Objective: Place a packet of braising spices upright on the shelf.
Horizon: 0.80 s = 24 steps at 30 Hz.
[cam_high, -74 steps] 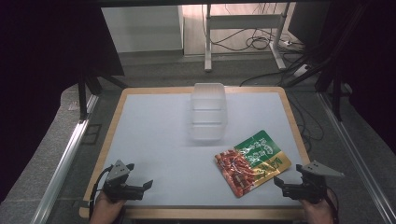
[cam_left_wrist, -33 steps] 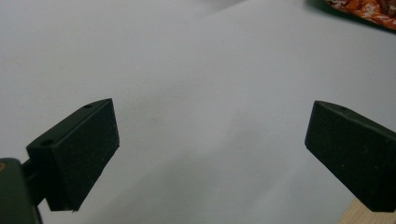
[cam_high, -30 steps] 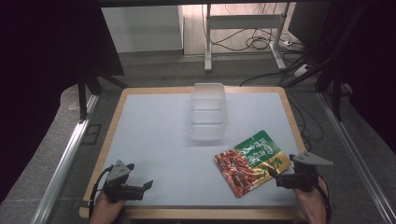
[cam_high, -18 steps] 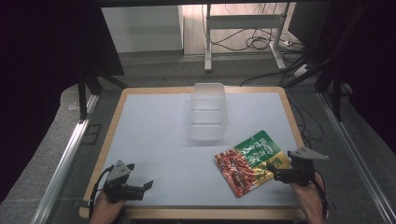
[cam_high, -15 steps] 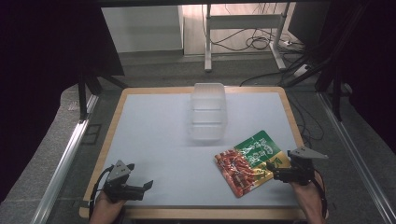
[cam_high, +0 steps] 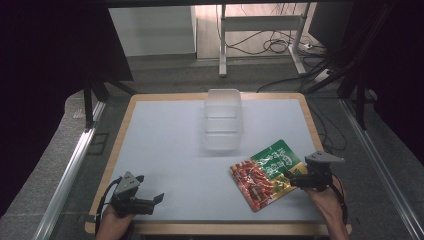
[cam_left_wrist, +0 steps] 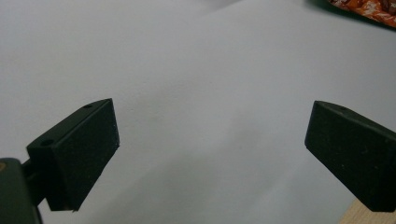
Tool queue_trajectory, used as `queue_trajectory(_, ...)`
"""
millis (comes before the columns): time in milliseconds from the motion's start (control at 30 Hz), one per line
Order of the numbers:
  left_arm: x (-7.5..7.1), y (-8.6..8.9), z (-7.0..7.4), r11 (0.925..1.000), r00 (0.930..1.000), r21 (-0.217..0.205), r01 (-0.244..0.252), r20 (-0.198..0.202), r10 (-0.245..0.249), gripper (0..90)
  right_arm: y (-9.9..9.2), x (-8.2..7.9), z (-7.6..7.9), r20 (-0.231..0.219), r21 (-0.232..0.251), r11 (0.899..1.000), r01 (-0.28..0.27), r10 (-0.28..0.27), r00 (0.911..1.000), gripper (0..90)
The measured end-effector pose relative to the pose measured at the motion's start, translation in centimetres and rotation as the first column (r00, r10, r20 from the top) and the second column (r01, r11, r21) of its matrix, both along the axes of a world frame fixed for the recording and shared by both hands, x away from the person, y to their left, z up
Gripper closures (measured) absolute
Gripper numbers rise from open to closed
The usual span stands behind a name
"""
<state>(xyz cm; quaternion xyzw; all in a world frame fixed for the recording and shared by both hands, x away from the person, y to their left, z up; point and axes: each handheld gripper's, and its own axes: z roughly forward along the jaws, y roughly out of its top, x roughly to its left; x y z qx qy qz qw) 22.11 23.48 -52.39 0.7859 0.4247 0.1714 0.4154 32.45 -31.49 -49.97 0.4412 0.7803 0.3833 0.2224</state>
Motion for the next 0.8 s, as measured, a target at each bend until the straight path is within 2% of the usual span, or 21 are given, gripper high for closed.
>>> queue_trajectory(33, 0.0, 0.0, 0.0, 1.0000, 1.0000, -0.001, 0.000, 0.000, 0.000, 2.9, -0.1, 0.5, -0.1, -0.023, 0.008, 1.000, 0.008, -0.008, 0.9997, 2.2)
queue_trajectory(67, 0.0, 0.0, 0.0, 1.0000, 1.0000, -0.001, 0.000, 0.000, 0.000, 2.9, -0.1, 0.5, -0.1, -0.023, 0.008, 1.000, 0.008, -0.008, 0.9997, 2.2)
queue_trajectory(100, 0.0, 0.0, 0.0, 1.0000, 1.0000, 0.000, -0.001, 0.001, 0.001, 2.9, -0.2, 1.0, -0.2, -0.062, 0.005, 1.000, 0.027, -0.026, 0.9977, 5.0)
queue_trajectory(367, 0.0, 0.0, 0.0, 1.0000, 1.0000, 0.000, -0.001, 0.000, 0.001, 3.0, -0.7, 2.3, -0.1, -0.107, -0.010, 1.000, 0.029, -0.030, 0.9938, 15.0)
queue_trajectory(467, 0.0, -0.1, 0.0, 1.0000, 1.0000, 0.003, 0.000, 0.000, 0.000, 3.1, -0.9, 2.9, -0.2, -0.121, -0.017, 1.000, 0.010, -0.012, 0.9925, 24.4)
queue_trajectory(600, 0.0, -0.1, 0.0, 1.0000, 1.0000, 0.006, 0.000, 0.000, 0.000, 3.2, -0.9, 3.4, -0.2, -0.134, -0.017, 1.000, -0.005, 0.003, 0.9910, 30.1)
queue_trajectory(800, 0.0, -0.1, 0.0, 1.0000, 1.0000, 0.007, 0.000, -0.001, 0.000, 3.3, -0.9, 4.5, -0.6, -0.196, -0.005, 1.000, -0.031, 0.029, 0.9801, 39.0)
